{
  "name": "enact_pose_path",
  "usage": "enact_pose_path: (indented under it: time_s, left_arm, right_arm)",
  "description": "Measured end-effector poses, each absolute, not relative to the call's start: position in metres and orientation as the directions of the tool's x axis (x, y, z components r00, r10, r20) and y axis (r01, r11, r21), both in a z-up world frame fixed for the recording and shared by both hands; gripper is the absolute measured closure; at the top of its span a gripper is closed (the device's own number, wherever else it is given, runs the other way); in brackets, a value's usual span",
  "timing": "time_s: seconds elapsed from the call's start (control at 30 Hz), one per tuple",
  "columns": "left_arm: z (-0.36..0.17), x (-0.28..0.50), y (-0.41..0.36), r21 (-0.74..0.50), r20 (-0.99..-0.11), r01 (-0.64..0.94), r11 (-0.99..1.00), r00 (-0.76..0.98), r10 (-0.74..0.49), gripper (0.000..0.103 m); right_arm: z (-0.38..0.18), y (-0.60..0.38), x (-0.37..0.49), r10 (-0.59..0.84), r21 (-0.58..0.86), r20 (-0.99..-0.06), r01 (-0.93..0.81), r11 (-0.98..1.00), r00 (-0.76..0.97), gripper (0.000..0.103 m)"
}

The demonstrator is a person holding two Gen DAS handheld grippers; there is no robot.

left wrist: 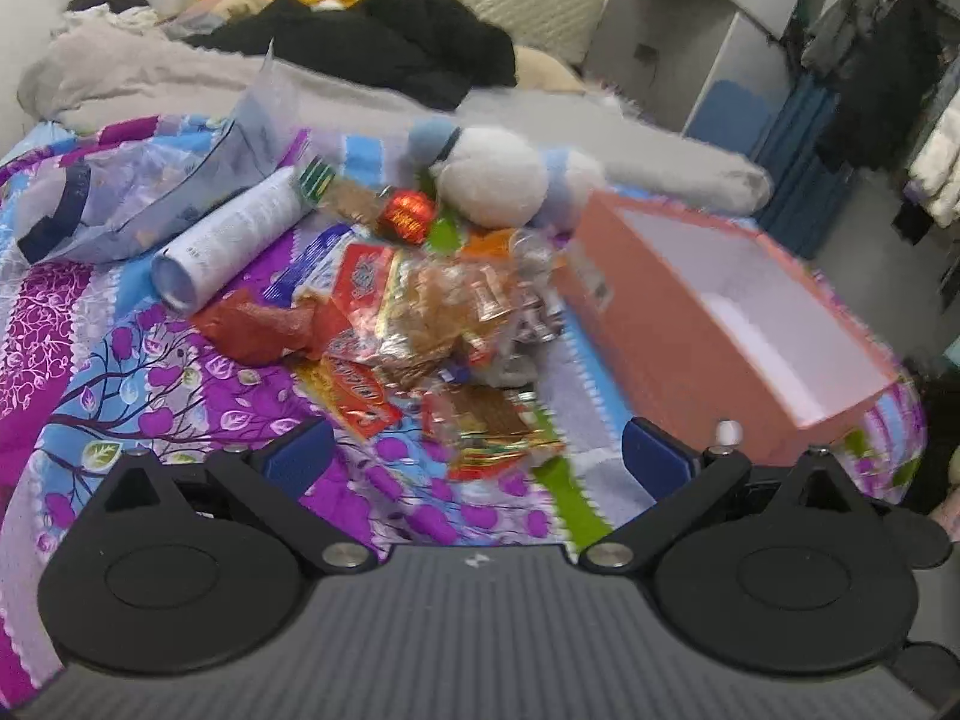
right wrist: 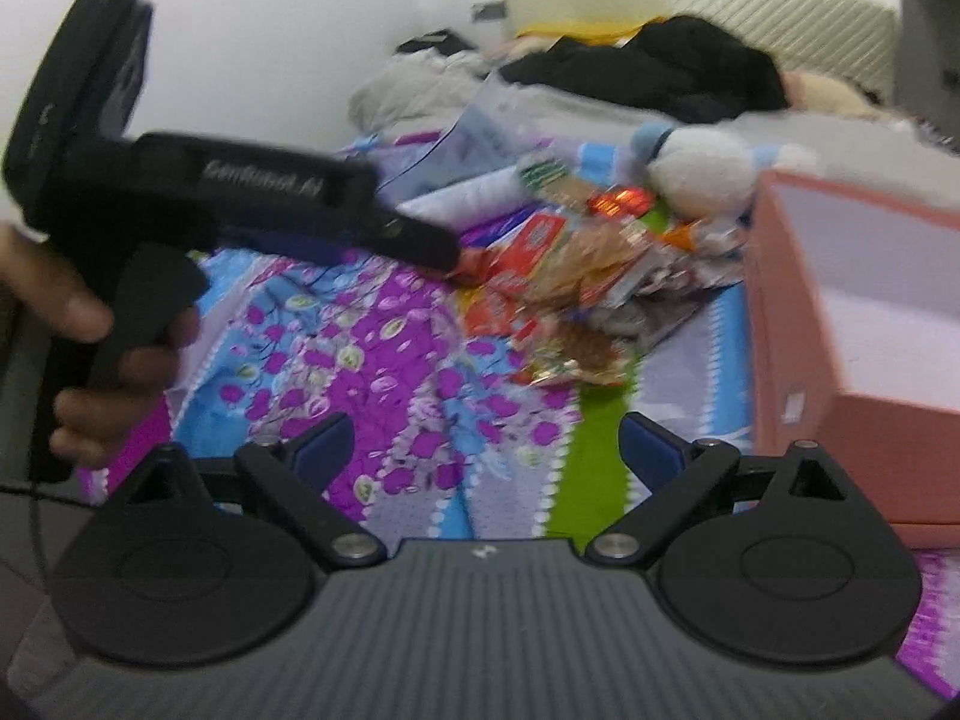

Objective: Organize snacks
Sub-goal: 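Move the left tool down toward the red-orange snack bag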

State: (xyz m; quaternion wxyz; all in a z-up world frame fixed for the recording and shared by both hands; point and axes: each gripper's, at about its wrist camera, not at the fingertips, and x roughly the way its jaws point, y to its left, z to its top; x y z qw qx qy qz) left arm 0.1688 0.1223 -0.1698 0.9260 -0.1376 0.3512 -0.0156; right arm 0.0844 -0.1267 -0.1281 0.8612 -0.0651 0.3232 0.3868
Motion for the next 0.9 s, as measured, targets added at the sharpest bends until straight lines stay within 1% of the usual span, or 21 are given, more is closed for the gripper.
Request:
enact_pose_path:
  time_s: [0.17,0.23,0.27,0.4,0.47,0.53,0.57,0.6,0.77,0.8,0.83,0.87,0.9]
  left_arm:
    - [-0.198,0.191,0.131,-0.282,-0.677,-0.102,0.954,0.726,-0.123,0.001]
    - [-0.207,0.198,0.137,-0.302,-0.679,-0.105,0.947,0.722,-0.137,0.001]
    - [-0.209,0.201,0.139,-0.308,-0.680,-0.108,0.945,0.719,-0.140,0.001]
    - [-0.221,0.221,0.153,-0.299,-0.696,-0.140,0.944,0.709,-0.115,0.001]
    - [-0.226,0.232,0.163,-0.292,-0.704,-0.162,0.943,0.704,-0.097,0.001]
    - [-0.231,0.243,0.171,-0.286,-0.712,-0.186,0.940,0.698,-0.079,0.002]
    - [-0.233,0.249,0.176,-0.283,-0.714,-0.205,0.937,0.698,-0.063,0.003]
    - [-0.235,0.254,0.181,-0.279,-0.714,-0.221,0.934,0.698,-0.048,0.003]
    - [-0.243,0.281,0.199,-0.192,-0.727,-0.305,0.933,0.683,0.074,0.003]
    - [-0.245,0.285,0.202,-0.180,-0.725,-0.313,0.933,0.683,0.089,0.003]
    - [-0.247,0.290,0.204,-0.166,-0.728,-0.323,0.932,0.678,0.105,0.003]
    - [-0.249,0.294,0.207,-0.155,-0.734,-0.336,0.929,0.669,0.119,0.003]
    - [-0.252,0.299,0.210,-0.154,-0.739,-0.354,0.922,0.661,0.130,0.003]
  right_arm:
    - [-0.148,-0.111,0.109,0.573,0.095,-0.628,-0.679,0.728,0.527,0.008]
    - [-0.155,-0.107,0.119,0.553,0.076,-0.628,-0.664,0.744,0.548,0.015]
    - [-0.158,-0.103,0.125,0.538,0.058,-0.631,-0.657,0.752,0.559,0.021]
    - [-0.171,-0.091,0.146,0.515,0.022,-0.643,-0.658,0.753,0.567,0.025]
    - [-0.176,-0.084,0.152,0.500,-0.020,-0.646,-0.668,0.744,0.577,0.026]
    - [-0.183,-0.078,0.157,0.482,-0.068,-0.654,-0.679,0.731,0.584,0.030]
    - [-0.186,-0.075,0.159,0.471,-0.091,-0.659,-0.683,0.724,0.587,0.035]
    - [-0.188,-0.073,0.161,0.459,-0.116,-0.662,-0.687,0.718,0.592,0.036]
    - [-0.195,-0.066,0.164,0.453,-0.201,-0.650,-0.713,0.671,0.610,0.037]
    - [-0.196,-0.064,0.163,0.455,-0.220,-0.646,-0.720,0.658,0.613,0.039]
    - [-0.197,-0.061,0.163,0.458,-0.237,-0.644,-0.729,0.642,0.612,0.044]
    - [-0.198,-0.059,0.163,0.450,-0.253,-0.649,-0.731,0.633,0.614,0.058]
    - [-0.201,-0.057,0.164,0.437,-0.267,-0.660,-0.734,0.625,0.612,0.062]
